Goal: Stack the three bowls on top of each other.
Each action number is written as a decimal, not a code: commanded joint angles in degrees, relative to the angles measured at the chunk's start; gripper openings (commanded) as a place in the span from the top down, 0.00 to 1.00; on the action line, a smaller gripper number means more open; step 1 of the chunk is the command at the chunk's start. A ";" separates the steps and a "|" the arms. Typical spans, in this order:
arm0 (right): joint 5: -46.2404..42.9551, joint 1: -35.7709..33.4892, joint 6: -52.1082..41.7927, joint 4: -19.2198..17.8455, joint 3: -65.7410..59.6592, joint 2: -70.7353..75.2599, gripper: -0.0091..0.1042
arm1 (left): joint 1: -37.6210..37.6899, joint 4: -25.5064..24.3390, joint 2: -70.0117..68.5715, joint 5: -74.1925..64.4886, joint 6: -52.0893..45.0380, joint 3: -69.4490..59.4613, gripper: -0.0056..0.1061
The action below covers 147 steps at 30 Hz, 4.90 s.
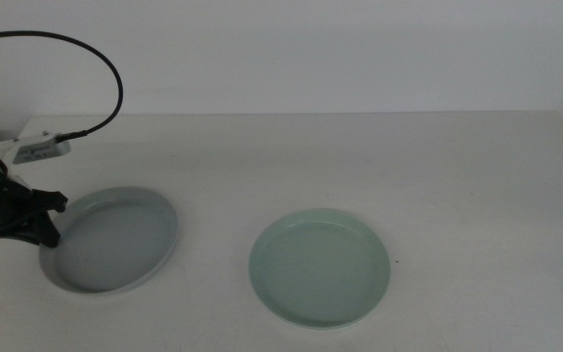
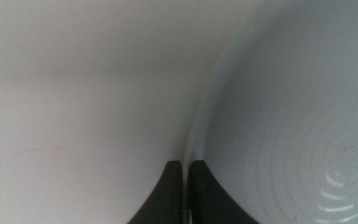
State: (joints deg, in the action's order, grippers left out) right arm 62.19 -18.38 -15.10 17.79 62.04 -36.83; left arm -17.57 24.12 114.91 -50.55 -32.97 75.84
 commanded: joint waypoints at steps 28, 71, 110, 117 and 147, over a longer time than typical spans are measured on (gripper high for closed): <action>-3.30 0.45 -0.54 0.07 1.29 -0.35 0.41 | 33.18 2.17 -15.15 -3.20 21.18 6.25 0.95; -3.30 0.45 -0.54 0.07 1.29 -0.35 0.41 | 35.80 -15.90 -27.49 -7.61 30.13 13.03 0.05; -14.22 1.71 18.62 -6.56 6.86 -18.23 0.41 | 35.80 -27.20 -41.33 -13.77 36.68 13.21 0.06; -11.54 15.95 13.04 -4.84 13.36 -24.35 0.41 | 28.66 -27.13 -42.85 -14.70 35.78 13.21 0.06; -33.56 24.83 -11.05 8.73 -29.09 16.77 0.41 | 21.60 -16.89 -88.13 42.35 29.23 -52.08 0.06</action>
State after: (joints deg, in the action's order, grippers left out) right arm 32.28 6.67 -25.57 25.64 32.52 -21.25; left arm 4.08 6.35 28.88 -13.17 -3.85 23.45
